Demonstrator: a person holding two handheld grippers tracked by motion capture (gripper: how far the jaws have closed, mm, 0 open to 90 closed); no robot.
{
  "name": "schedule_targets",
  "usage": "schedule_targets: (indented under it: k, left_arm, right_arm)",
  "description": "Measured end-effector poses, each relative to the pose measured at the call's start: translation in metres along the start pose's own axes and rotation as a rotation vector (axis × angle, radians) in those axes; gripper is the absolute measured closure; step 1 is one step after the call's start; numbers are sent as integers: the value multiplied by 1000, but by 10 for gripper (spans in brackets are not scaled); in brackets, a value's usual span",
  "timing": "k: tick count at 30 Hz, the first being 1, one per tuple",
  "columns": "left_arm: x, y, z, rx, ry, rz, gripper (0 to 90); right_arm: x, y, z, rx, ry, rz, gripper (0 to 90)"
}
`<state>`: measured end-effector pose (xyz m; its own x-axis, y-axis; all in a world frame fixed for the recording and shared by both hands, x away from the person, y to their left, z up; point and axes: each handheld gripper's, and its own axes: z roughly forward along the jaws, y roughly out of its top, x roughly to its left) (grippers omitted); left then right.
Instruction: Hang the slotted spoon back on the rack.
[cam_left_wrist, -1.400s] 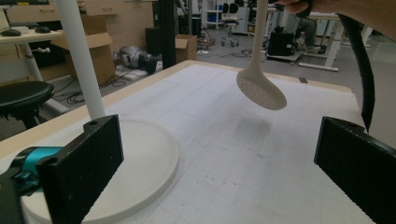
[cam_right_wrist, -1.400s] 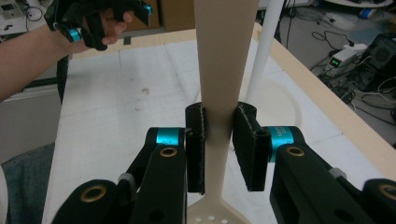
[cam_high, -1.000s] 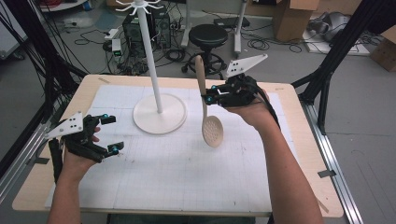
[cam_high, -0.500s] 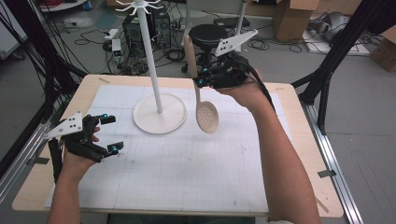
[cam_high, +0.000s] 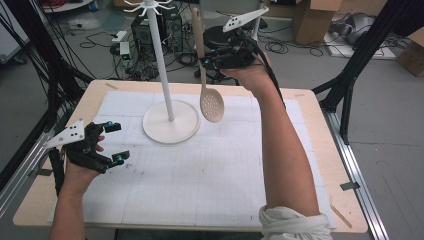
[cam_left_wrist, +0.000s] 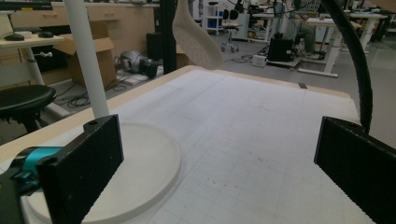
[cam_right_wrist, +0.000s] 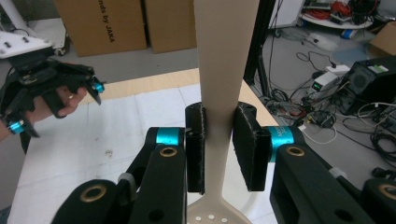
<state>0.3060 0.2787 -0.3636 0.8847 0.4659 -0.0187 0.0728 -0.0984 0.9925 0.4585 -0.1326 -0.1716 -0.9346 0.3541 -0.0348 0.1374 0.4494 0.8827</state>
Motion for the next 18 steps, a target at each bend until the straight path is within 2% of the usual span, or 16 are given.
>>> schedule_targets:
  k: [8, 18]
  left_arm:
    - [-2, 1, -1, -12, -2, 0, 18]
    - [-1, 1, -2, -15, -4, 0, 18]
  right_arm:
    - [-8, 11, 19, 31, -14, 4, 752]
    - [-17, 21, 38, 52, -4, 28, 752]
